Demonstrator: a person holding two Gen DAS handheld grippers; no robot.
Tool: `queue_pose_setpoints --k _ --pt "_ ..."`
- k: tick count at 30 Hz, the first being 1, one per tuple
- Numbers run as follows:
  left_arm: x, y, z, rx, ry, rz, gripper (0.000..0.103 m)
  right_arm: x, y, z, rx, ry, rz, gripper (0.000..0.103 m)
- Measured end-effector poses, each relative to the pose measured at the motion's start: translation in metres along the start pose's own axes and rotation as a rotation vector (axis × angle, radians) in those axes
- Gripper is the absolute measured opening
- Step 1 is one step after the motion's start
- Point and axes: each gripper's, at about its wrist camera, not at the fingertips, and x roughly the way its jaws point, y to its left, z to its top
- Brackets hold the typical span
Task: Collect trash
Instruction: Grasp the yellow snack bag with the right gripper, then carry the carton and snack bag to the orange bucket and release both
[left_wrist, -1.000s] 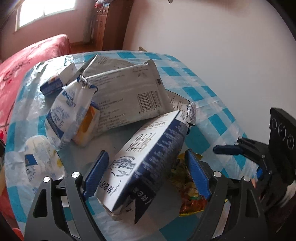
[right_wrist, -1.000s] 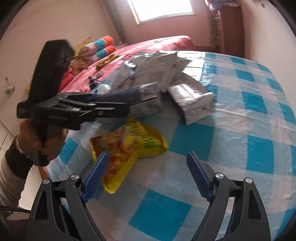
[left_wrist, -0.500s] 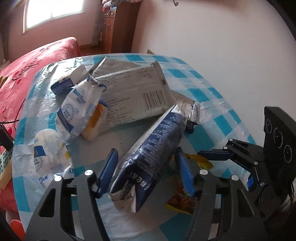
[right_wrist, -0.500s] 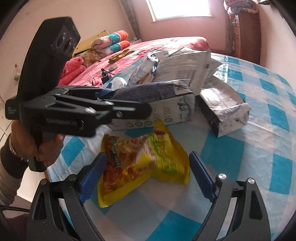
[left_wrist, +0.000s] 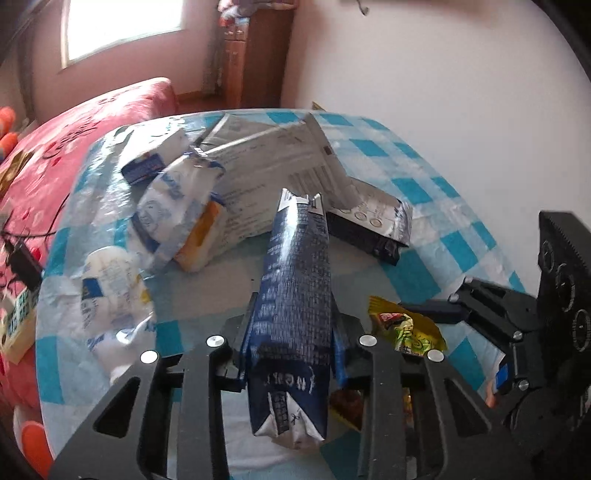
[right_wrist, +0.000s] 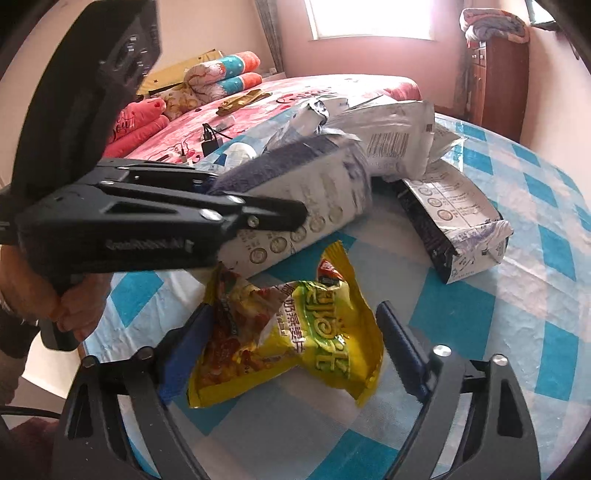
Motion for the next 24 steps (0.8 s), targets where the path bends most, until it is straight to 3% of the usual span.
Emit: queue_pose_setpoints --k 3,16,24 --pt "-0.013 0.007 -0.005 -0.052 -0.03 -0.002 0.033 0.001 0.003 0.0 -0.008 0.005 -0.01 0.07" --pt "-0.069 0.023 -0.039 -0.167 -0.132 0.033 0.033 -0.008 0.014 -0.007 -0.017 -0.016 -0.064 0.05" --pt "-0.09 0.037 -0.064 -0.22 -0.164 0.07 0.033 -0.013 0.026 -0.005 -0.033 -0.027 -0.109 0.047"
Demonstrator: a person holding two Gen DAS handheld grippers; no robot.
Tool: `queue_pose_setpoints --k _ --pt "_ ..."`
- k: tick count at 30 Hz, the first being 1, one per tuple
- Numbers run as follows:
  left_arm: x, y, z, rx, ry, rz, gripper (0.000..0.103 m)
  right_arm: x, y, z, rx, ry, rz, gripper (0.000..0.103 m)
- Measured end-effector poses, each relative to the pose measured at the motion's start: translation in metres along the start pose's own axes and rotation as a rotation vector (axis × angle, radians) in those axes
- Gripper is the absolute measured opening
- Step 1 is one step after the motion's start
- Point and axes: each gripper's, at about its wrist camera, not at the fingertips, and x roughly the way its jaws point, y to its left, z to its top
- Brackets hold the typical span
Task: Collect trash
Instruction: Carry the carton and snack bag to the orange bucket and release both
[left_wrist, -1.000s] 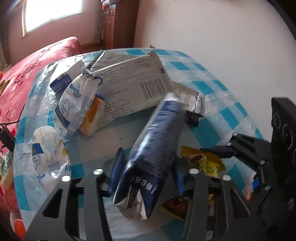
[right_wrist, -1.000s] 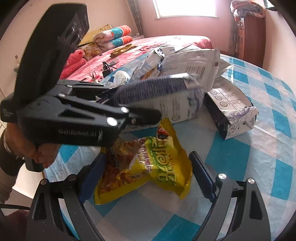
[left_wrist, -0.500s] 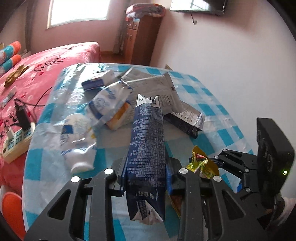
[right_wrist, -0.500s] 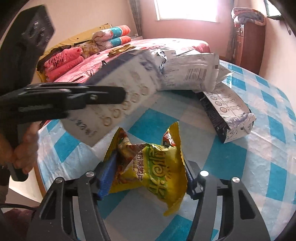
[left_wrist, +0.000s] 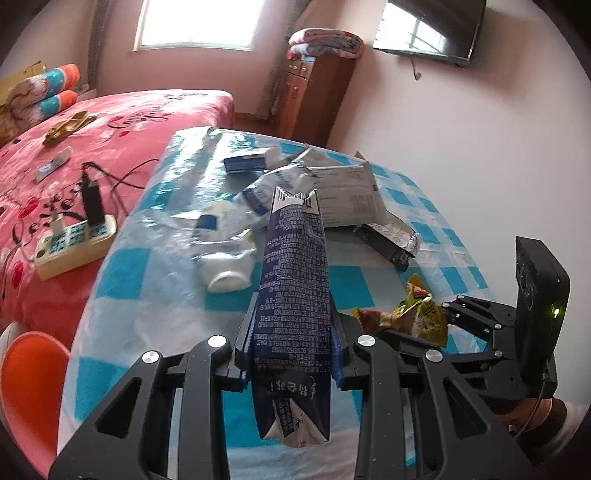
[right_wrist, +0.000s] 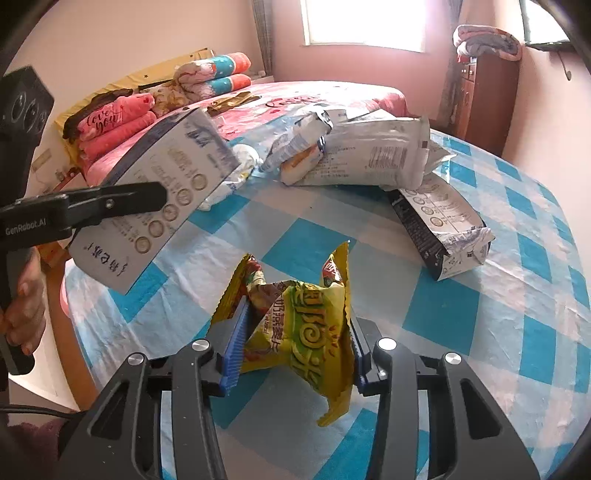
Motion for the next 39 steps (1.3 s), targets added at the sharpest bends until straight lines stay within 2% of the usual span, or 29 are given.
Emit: queue_pose_setpoints --k 8,13,18,28,35,39 --pt "-0.033 0.026 -0.01 -0.047 -0.057 0.069 0.033 -0.012 0.025 0.016 -0.037 -0.034 0.0 0.047" --pt "-0.057 0.051 -0.017 -0.076 -0.095 0.162 0.033 -0.013 0.054 0.033 -0.076 -0.037 0.054 0.047" --pt "-0.079 0.08 -0.029 -0.109 -0.115 0.288 0.033 -0.005 0.088 0.051 -0.123 -0.027 0.125 0.047" --pt "-0.104 0.138 -0.061 -0.211 -0.102 0.468 0.033 0.026 0.18 0.08 -0.272 0.011 0.249 0.047" --pt "-0.109 0.174 -0.085 -0.277 -0.066 0.558 0.033 0.049 0.235 0.089 -0.377 0.031 0.296 0.047" --pt "-0.108 0.189 -0.096 -0.317 -0.045 0.573 0.034 0.062 0.26 0.087 -0.438 0.041 0.301 0.047"
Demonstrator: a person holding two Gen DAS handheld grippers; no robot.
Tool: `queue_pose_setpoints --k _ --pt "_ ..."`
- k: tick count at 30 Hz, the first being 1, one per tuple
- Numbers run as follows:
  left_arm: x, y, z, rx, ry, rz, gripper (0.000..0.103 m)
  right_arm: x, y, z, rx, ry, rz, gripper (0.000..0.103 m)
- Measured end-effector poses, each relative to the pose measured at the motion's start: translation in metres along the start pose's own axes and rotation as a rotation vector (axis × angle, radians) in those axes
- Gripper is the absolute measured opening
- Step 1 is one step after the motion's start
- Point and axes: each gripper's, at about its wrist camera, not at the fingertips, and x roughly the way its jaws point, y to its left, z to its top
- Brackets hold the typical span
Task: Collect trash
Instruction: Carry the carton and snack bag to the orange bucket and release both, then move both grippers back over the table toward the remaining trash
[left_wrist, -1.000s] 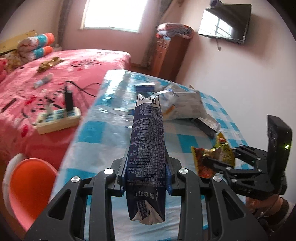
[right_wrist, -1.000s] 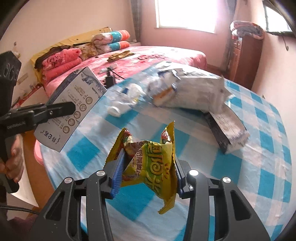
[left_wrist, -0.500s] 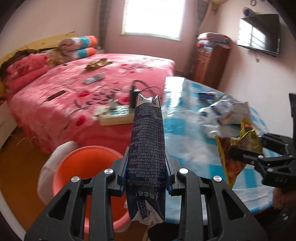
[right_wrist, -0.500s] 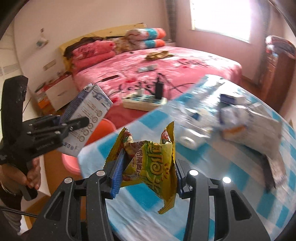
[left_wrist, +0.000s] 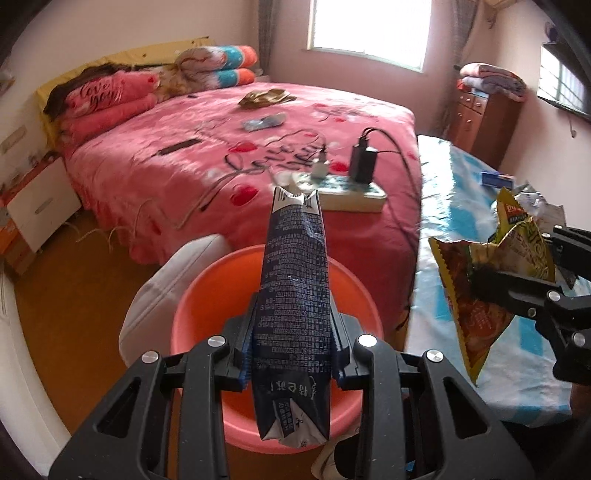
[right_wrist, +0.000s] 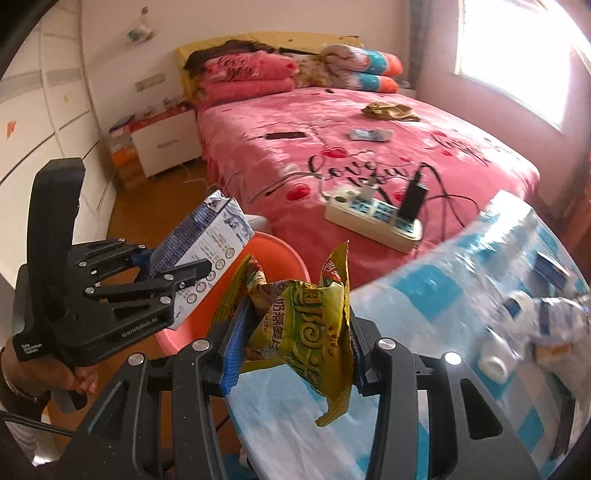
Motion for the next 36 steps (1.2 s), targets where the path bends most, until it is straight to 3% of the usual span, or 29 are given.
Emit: queue_pose_setpoints --k 11,12,13,15,17,19,36 --pt "0.023 0.021 -0.013 -0.052 0.05 0.067 0.036 0.043 0.023 0.006 -0.076 0.047 0.003 0.051" --pt "0.025 0.023 -0.014 -0.058 0.054 0.081 0.045 0.043 0.023 0.006 -0.074 0.045 0.004 0.062" --pt "0.026 0.024 -0.014 -0.064 0.055 0.098 0.06 0.043 0.022 0.006 -0.065 0.036 0.005 0.076" --pt "0.027 0.025 -0.014 -0.068 0.047 0.127 0.073 0.039 0.02 0.004 -0.049 0.019 -0.005 0.089" --pt "0.027 0.024 -0.014 -0.06 0.039 0.152 0.075 0.036 0.015 0.003 -0.027 0.012 -0.008 0.089" --pt "0.026 0.023 -0.013 -0.058 0.036 0.178 0.083 0.029 0.01 0.001 0.001 -0.001 -0.012 0.09" --pt "-0.005 -0.031 0.01 0.083 -0.039 0.228 0.09 -0.031 -0.057 -0.043 0.278 -0.1 -0.028 0.094"
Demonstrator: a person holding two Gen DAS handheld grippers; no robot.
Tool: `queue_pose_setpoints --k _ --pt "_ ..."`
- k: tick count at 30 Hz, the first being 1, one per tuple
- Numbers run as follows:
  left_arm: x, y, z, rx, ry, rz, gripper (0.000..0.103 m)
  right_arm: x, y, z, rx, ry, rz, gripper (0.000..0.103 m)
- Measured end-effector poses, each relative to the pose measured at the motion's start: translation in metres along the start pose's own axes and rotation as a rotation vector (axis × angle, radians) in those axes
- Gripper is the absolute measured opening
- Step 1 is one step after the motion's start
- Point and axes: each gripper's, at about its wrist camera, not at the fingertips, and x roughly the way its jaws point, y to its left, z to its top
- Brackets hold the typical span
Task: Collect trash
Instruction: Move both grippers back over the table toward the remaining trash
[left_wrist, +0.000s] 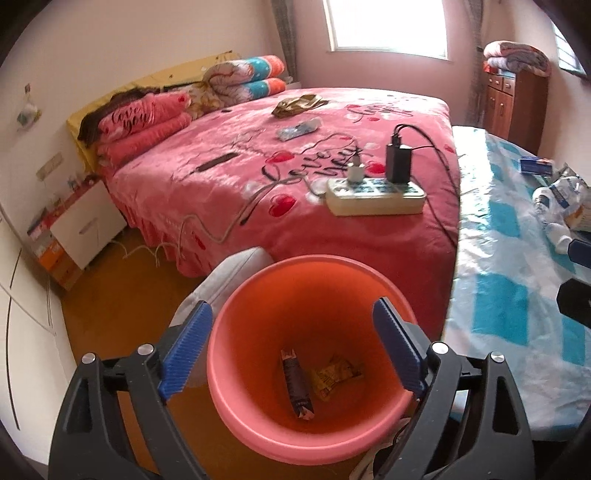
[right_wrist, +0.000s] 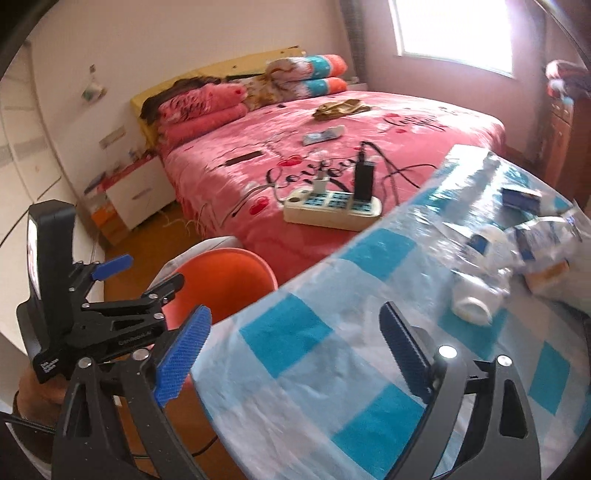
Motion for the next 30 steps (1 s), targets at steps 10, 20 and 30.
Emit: queue_pose_setpoints --k 10,20,30 --pt "-0.033 -0.047 0.019 0.101 -0.057 0.004 0.092 -0.036 -0.044 -0.022 0.097 -0.061 -0.018 0.094" --pt "-0.061 -0.099 0.031 0.206 -0.099 0.014 0.092 -0.068 -0.082 -0.043 0.17 -0.127 -0.017 0.095" --pt "-0.074 -0.15 0.036 0.307 -0.119 0.016 0.092 -0.091 -0.122 -0.058 0.247 -0.171 -0.02 0.095"
